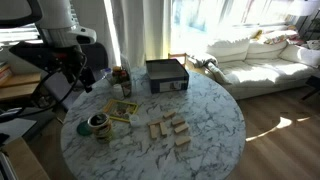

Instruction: Stack up the cans on the table

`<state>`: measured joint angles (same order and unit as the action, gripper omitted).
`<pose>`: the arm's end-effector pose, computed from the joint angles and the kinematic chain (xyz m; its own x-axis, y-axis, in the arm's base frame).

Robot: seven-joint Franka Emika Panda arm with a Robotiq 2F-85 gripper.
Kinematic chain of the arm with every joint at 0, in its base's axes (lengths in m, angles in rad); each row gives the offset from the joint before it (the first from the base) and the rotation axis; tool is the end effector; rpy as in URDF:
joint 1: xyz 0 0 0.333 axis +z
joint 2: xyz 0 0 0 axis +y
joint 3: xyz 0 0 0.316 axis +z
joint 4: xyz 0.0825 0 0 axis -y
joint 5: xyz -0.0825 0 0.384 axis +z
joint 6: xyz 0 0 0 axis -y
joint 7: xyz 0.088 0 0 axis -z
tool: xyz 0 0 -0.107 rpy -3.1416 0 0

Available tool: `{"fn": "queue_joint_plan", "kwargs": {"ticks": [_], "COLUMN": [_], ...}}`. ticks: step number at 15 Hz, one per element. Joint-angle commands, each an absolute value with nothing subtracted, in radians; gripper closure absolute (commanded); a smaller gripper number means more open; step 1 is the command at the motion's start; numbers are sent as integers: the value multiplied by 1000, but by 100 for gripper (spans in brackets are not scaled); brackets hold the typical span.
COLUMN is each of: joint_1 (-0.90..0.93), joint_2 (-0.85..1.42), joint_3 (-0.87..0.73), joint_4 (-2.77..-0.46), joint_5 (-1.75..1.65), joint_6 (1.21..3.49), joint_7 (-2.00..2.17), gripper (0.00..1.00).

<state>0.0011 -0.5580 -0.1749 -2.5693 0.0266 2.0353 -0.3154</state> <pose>0.3711 -0.0644 0.4479 0.9871 0.1517 0.0510 0.1564 -0.9821 -0.1054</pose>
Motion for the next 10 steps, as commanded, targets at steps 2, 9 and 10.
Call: {"fn": "queue_joint_plan", "kwargs": {"ticks": [2,9,10], "joint_1": [-8,-3,-17], "joint_2": [-557,-462,-431], "joint_3": [-166,-23,13], "joint_4": [-2568,-2647,-2660], "joint_5": [31,-1,-21], "joint_6": [2033,2214,2260], "joint_7": [-319,-84,-4], "gripper": [0,0,0]}}
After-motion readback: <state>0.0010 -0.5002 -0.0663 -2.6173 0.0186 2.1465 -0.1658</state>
